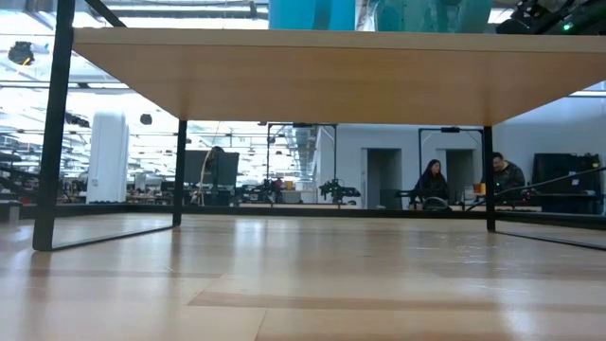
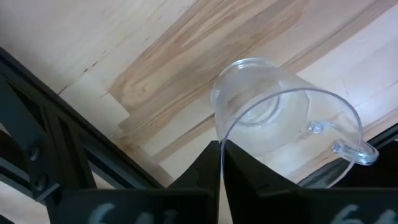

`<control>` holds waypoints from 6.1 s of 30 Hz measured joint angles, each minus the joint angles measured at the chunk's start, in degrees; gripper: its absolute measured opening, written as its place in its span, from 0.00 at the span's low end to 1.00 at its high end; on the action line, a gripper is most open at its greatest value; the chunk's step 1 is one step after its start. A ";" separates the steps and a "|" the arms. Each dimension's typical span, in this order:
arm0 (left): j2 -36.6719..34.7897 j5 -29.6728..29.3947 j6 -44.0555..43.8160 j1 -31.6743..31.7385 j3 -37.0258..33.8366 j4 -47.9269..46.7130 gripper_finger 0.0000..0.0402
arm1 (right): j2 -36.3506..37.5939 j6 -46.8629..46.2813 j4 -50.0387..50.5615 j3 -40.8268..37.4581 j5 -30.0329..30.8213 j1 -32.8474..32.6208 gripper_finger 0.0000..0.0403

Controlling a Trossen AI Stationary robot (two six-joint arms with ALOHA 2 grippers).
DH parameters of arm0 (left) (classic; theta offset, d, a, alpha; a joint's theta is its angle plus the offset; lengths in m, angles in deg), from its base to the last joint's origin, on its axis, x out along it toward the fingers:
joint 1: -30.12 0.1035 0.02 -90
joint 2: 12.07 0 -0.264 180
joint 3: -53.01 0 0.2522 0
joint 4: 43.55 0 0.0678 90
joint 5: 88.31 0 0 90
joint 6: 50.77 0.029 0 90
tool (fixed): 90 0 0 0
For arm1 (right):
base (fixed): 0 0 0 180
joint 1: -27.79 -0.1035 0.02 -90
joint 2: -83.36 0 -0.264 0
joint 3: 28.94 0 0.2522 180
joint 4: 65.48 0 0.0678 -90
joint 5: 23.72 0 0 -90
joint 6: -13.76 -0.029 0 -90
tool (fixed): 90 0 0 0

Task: Stack small to large cups/mugs on shelf
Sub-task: Put the transparent mug on the shelf

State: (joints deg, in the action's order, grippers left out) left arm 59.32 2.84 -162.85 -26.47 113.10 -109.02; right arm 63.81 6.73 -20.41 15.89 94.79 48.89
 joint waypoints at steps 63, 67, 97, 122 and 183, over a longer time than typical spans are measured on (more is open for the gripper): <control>-7.31 -8.61 59.55 35.66 40.68 -30.08 0.00 | 0.00 -0.55 1.03 0.00 0.02 0.00 0.06; -5.24 -6.03 66.01 40.19 42.78 -30.08 0.00 | 0.00 -0.57 1.03 0.00 0.02 0.00 0.06; 17.04 9.28 92.04 57.25 58.26 -35.42 0.00 | 0.00 -0.59 1.09 0.00 0.02 0.00 0.06; 24.67 12.13 92.96 57.06 58.82 -34.40 0.00 | 0.00 -0.59 1.25 0.00 0.00 0.00 0.06; 29.07 9.94 92.69 55.85 67.01 -38.36 0.00 | -3.01 -0.57 -0.98 -4.70 -0.91 -0.27 0.06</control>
State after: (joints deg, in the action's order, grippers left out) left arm 88.39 12.78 -70.16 29.39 180.11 -147.37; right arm 60.80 6.16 -21.39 11.19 93.89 48.63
